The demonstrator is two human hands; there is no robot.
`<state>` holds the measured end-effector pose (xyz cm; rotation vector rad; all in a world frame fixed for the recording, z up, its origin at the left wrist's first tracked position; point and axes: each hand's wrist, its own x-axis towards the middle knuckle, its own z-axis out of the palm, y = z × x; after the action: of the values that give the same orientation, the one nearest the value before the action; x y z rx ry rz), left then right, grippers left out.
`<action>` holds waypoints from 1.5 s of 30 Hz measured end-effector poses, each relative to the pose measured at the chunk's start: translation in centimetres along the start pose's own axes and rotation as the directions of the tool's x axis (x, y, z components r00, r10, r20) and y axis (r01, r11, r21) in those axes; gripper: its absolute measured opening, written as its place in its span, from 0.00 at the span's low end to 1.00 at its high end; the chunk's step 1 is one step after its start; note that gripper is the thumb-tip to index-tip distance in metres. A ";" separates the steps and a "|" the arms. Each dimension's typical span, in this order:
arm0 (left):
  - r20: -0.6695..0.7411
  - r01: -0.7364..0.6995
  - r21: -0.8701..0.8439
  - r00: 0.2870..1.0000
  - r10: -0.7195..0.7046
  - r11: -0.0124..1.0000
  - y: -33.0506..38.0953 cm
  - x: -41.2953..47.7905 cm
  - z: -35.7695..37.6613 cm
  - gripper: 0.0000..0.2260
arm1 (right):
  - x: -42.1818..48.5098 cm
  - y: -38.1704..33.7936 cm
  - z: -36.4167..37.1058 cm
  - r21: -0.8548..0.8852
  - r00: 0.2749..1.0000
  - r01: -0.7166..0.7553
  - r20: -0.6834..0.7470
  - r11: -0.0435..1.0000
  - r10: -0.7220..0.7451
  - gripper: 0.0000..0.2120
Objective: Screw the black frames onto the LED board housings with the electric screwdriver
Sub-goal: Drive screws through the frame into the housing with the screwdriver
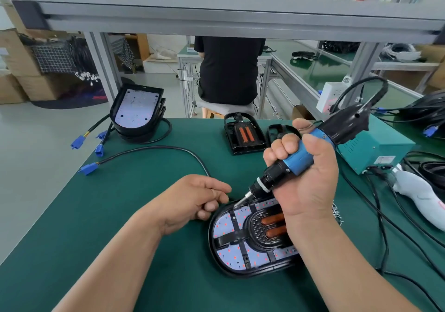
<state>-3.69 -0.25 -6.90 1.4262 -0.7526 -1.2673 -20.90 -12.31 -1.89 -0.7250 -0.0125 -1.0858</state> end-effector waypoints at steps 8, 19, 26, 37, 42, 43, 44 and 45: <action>-0.028 -0.060 0.001 0.998 0.060 0.998 -0.5 0.6 -0.2 0.08 | 0.2 -0.2 -0.5 0.020 0.996 0.014 -0.089 1.000 -0.012 0.09; -0.071 -0.090 -0.097 0.994 0.084 0.991 -0.5 0.5 0.1 0.13 | 0.5 0.0 -0.9 0.022 0.992 0.028 -0.127 0.999 -0.025 0.07; 0.031 -0.128 -0.094 0.991 0.131 0.987 0.2 0.0 0.2 0.10 | 0.7 0.1 -1.3 0.035 0.984 0.052 -0.171 0.998 -0.045 0.06; 0.108 -0.187 -0.070 0.975 0.194 0.980 0.0 0.0 0.1 0.07 | 0.8 -0.1 -1.2 0.037 0.969 0.108 -0.226 0.993 -0.097 0.06; 0.115 -0.187 -0.076 0.974 0.195 0.979 0.0 -0.1 0.1 0.08 | 0.9 0.3 -1.1 0.015 0.967 0.115 -0.231 0.993 -0.109 0.08; 0.117 -0.187 -0.077 0.974 0.195 0.979 0.0 -0.1 0.1 0.08 | 0.9 0.3 -1.1 0.010 0.967 0.115 -0.229 0.993 -0.110 0.07; 0.117 -0.186 -0.076 0.974 0.194 0.980 0.1 -0.2 0.2 0.08 | 0.9 0.3 -1.2 0.006 0.968 0.114 -0.228 0.993 -0.109 0.07; 0.116 -0.186 -0.075 0.974 0.194 0.980 0.1 -0.2 0.2 0.08 | 0.9 0.3 -1.2 0.004 0.967 0.113 -0.229 0.994 -0.109 0.07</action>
<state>-3.91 -0.18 -6.72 1.2026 -0.9015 -1.2265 -20.58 -13.59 -2.68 -0.5858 0.1353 -1.2705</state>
